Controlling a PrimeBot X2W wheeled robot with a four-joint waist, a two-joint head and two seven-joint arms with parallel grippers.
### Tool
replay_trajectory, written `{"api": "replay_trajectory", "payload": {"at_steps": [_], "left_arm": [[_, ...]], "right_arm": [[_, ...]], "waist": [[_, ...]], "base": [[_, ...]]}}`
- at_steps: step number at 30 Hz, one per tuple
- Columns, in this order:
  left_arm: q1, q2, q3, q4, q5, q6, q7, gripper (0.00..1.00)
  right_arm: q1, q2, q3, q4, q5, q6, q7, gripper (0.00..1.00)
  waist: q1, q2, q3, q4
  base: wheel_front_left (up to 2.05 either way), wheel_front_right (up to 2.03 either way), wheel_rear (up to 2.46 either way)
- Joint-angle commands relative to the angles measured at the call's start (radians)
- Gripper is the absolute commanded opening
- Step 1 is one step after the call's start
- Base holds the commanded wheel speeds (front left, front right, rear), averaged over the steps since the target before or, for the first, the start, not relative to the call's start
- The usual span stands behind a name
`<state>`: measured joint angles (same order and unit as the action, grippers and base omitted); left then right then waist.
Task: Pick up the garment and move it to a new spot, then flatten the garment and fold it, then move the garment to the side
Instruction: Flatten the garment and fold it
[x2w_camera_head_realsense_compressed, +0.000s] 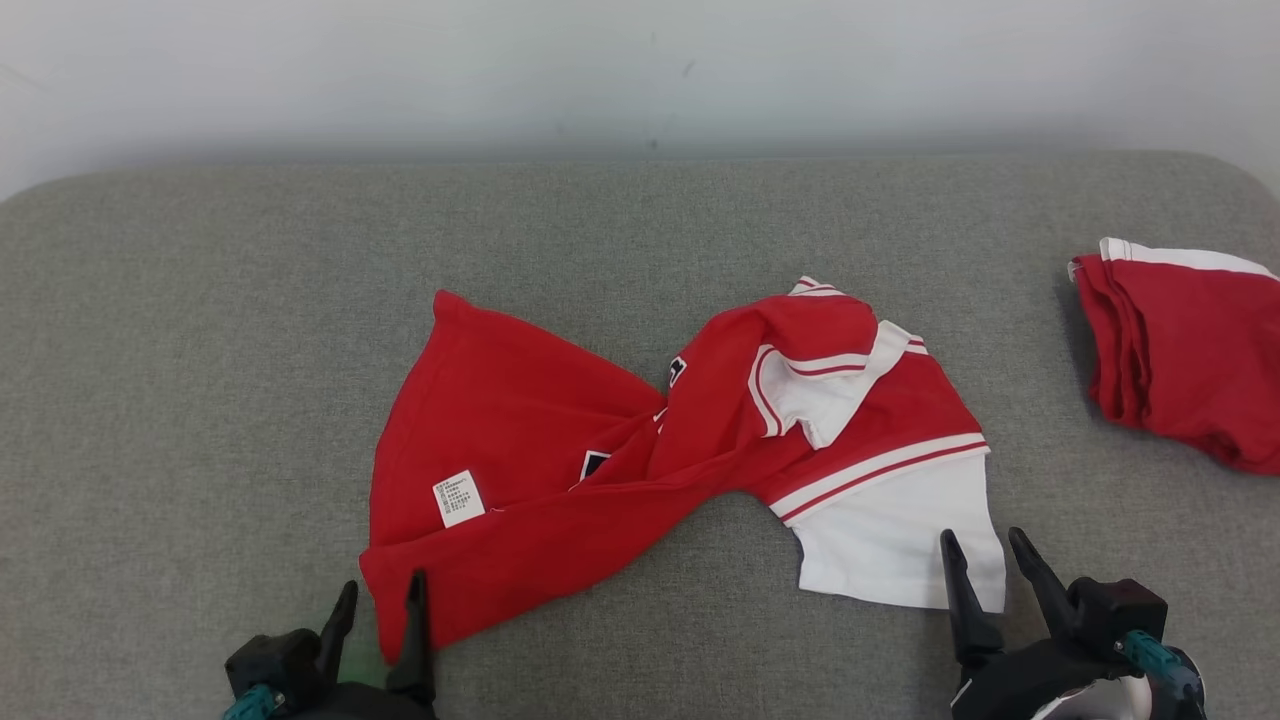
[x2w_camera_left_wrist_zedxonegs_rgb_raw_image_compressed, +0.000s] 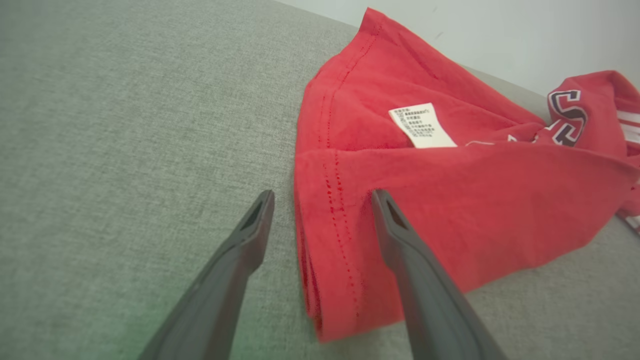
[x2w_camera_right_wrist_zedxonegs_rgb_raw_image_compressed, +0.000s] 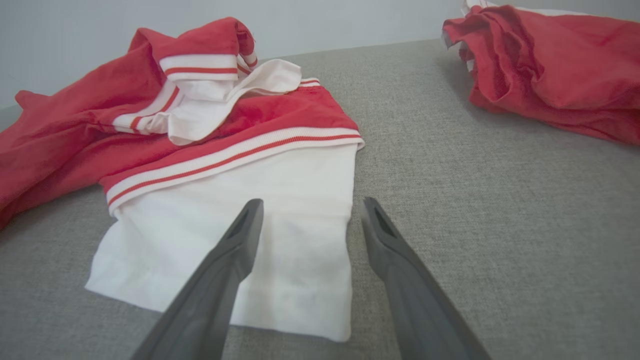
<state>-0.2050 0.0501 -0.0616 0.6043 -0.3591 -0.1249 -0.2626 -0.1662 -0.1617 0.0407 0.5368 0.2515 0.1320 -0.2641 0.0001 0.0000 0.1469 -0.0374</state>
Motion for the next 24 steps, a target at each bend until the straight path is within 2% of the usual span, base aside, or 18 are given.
{"api": "replay_trajectory", "payload": {"at_steps": [1, 7, 13, 16, 17, 18, 21, 23, 24], "left_arm": [[-0.017, 0.0, -0.01, 0.006, -0.013, -0.005, -0.003, 1.0], [-0.03, 0.007, -0.035, -0.002, -0.038, -0.005, -0.003, 1.0], [-0.032, 0.009, -0.01, -0.041, -0.027, -0.005, -0.003, 1.0], [-0.023, 0.007, -0.017, -0.05, -0.031, -0.005, -0.003, 0.79], [-0.02, 0.006, -0.021, -0.048, -0.033, -0.005, -0.003, 0.53], [-0.019, 0.006, -0.024, -0.048, -0.034, -0.005, -0.003, 0.47], [-0.016, 0.005, -0.029, -0.054, -0.039, -0.005, -0.003, 0.35], [-0.013, 0.004, -0.031, -0.06, -0.04, -0.005, -0.003, 0.35], [-0.01, 0.003, -0.032, -0.062, -0.039, -0.005, -0.003, 0.41]], "right_arm": [[-0.014, 0.002, 0.003, -0.004, -0.006, -0.002, 0.0, 1.0], [-0.017, 0.001, 0.005, -0.008, -0.004, -0.002, 0.0, 1.0], [-0.021, 0.005, 0.004, -0.011, -0.007, -0.002, 0.0, 1.0], [-0.018, 0.011, 0.0, -0.012, -0.009, -0.002, 0.0, 1.0], [-0.017, 0.012, -0.001, -0.011, -0.01, -0.002, 0.0, 1.0], [-0.017, 0.013, -0.002, -0.01, -0.008, -0.002, 0.0, 1.0], [-0.015, 0.013, -0.006, -0.006, -0.009, -0.002, 0.0, 1.0], [-0.012, 0.012, -0.009, -0.004, -0.009, -0.002, 0.0, 1.0], [-0.01, 0.012, -0.01, -0.004, -0.01, -0.002, 0.0, 1.0]], "waist": [[-0.0001, 0.0, 0.004, -0.001], [-0.0001, 0.0, 0.017, -0.005], [-0.0001, 0.0, 0.026, -0.01], [-0.0001, 0.0, 0.027, -0.011], [-0.0001, 0.0, 0.027, -0.011], [-0.0001, 0.0, 0.028, -0.011], [-0.0001, 0.0, 0.029, -0.009], [-0.0001, 0.0, 0.029, -0.007], [-0.0001, 0.0, 0.03, -0.007]], "base": [[0.0, 0.0, 0.0], [0.0, 0.0, 0.0], [0.0, 0.0, 0.0], [0.0, 0.0, 0.0], [0.0, 0.0, 0.0], [0.0, 0.0, 0.0], [0.0, 0.0, 0.0], [0.0, 0.0, 0.0], [0.0, 0.0, 0.0]]}}
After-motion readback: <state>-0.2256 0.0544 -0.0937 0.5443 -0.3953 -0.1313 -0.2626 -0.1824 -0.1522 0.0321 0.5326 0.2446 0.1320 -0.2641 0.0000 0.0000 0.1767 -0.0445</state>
